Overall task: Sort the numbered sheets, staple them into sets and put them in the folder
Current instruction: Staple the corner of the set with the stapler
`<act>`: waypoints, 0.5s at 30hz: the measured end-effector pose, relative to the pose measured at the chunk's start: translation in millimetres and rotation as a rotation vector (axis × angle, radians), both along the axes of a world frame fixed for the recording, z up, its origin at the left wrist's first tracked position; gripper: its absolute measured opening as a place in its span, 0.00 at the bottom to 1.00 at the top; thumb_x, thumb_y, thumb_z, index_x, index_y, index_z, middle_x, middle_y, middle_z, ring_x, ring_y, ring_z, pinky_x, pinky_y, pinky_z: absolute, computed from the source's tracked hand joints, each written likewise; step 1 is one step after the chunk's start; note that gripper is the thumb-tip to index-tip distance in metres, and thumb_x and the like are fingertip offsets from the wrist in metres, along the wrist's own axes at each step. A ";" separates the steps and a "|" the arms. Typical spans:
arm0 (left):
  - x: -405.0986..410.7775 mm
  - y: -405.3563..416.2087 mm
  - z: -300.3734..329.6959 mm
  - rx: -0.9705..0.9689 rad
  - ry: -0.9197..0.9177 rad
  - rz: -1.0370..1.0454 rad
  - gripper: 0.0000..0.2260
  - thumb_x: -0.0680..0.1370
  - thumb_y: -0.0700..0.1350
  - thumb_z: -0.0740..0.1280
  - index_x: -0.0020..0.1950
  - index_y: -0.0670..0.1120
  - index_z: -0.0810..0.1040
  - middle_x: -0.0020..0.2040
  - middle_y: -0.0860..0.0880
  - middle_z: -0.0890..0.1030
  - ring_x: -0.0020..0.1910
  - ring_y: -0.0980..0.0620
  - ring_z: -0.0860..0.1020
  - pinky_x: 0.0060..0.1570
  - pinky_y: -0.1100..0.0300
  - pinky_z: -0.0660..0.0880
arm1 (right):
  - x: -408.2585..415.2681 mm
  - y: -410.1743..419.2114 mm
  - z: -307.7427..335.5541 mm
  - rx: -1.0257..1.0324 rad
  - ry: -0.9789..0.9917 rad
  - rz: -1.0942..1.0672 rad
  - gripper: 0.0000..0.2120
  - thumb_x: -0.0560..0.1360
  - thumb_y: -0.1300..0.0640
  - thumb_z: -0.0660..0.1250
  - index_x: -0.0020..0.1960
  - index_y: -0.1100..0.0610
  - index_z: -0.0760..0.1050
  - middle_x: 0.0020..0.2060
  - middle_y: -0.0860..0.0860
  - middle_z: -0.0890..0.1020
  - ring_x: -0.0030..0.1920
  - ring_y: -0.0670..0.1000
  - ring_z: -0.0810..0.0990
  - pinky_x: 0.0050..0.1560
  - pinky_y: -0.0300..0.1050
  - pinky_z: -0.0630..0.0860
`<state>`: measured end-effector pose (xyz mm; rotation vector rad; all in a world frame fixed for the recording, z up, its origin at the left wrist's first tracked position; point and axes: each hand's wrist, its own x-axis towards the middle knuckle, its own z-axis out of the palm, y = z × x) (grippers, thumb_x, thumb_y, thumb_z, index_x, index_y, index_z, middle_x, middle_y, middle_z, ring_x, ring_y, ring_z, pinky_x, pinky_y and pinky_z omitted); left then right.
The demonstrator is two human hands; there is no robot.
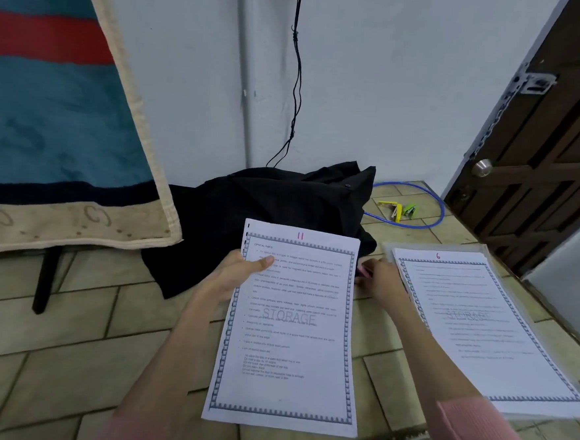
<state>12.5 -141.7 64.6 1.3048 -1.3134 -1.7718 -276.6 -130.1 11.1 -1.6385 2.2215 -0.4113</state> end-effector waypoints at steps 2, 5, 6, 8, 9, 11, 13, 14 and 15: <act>1.5 0.5 2.2 -0.011 0.007 -0.001 0.06 0.77 0.41 0.66 0.53 0.44 0.79 0.50 0.45 0.83 0.46 0.49 0.83 0.44 0.56 0.81 | -0.2 2.4 4.1 -0.090 -0.143 -0.077 0.08 0.76 0.62 0.64 0.48 0.68 0.75 0.42 0.58 0.79 0.43 0.55 0.76 0.38 0.39 0.65; 2.6 2.3 6.1 -0.029 -0.001 0.009 0.08 0.76 0.42 0.67 0.55 0.43 0.79 0.52 0.44 0.83 0.50 0.47 0.83 0.51 0.51 0.79 | 0.2 4.3 30.1 -0.259 -0.585 -0.320 0.13 0.79 0.54 0.62 0.55 0.64 0.73 0.45 0.56 0.78 0.45 0.53 0.74 0.39 0.41 0.67; 2.4 3.4 7.2 -0.032 -0.003 0.014 0.09 0.76 0.42 0.67 0.55 0.43 0.79 0.52 0.44 0.83 0.50 0.46 0.82 0.53 0.50 0.79 | 1.5 4.4 42.8 -0.286 -0.839 -0.392 0.13 0.79 0.53 0.61 0.55 0.62 0.73 0.46 0.54 0.79 0.43 0.51 0.75 0.40 0.42 0.69; 2.1 5.9 8.7 -0.049 -0.019 0.014 0.09 0.76 0.43 0.68 0.55 0.43 0.79 0.52 0.45 0.83 0.50 0.47 0.82 0.54 0.49 0.78 | 5.3 4.3 72.3 -0.294 -1.256 -0.373 0.10 0.79 0.52 0.60 0.48 0.59 0.74 0.44 0.52 0.78 0.42 0.47 0.78 0.44 0.41 0.74; 1.8 7.2 8.9 -0.063 -0.033 0.012 0.10 0.76 0.44 0.68 0.55 0.43 0.80 0.52 0.45 0.84 0.51 0.47 0.82 0.54 0.49 0.78 | 7.1 4.2 85.5 -0.291 -1.385 -0.265 0.11 0.78 0.51 0.62 0.43 0.57 0.74 0.42 0.51 0.78 0.43 0.46 0.79 0.49 0.42 0.76; 0.9 10.1 9.3 -0.093 -0.037 0.006 0.11 0.75 0.45 0.68 0.57 0.43 0.79 0.52 0.45 0.84 0.51 0.46 0.82 0.54 0.48 0.78 | 18.3 5.9 110.9 -0.314 -1.572 -0.029 0.13 0.69 0.46 0.70 0.38 0.55 0.75 0.40 0.48 0.80 0.47 0.45 0.82 0.56 0.42 0.78; -0.7 13.5 11.6 -0.116 -0.028 0.013 0.12 0.76 0.44 0.68 0.57 0.43 0.79 0.52 0.45 0.84 0.50 0.47 0.83 0.53 0.49 0.79 | 35.0 9.3 131.3 -0.321 -1.717 0.066 0.16 0.65 0.46 0.71 0.47 0.56 0.76 0.40 0.48 0.83 0.50 0.47 0.84 0.52 0.42 0.80; -1.2 15.3 13.0 -0.127 -0.025 0.017 0.11 0.76 0.44 0.68 0.57 0.43 0.79 0.51 0.46 0.84 0.50 0.48 0.83 0.52 0.51 0.79 | 44.9 11.6 139.2 -0.312 -1.784 0.074 0.17 0.67 0.47 0.67 0.51 0.56 0.74 0.41 0.49 0.84 0.49 0.49 0.84 0.50 0.43 0.81; -1.9 17.1 15.2 -0.139 -0.019 0.017 0.11 0.76 0.44 0.68 0.57 0.43 0.79 0.51 0.46 0.84 0.49 0.48 0.83 0.51 0.52 0.80 | 55.2 13.9 145.4 -0.289 -1.837 0.079 0.17 0.68 0.48 0.64 0.54 0.55 0.73 0.41 0.49 0.84 0.47 0.49 0.85 0.48 0.44 0.81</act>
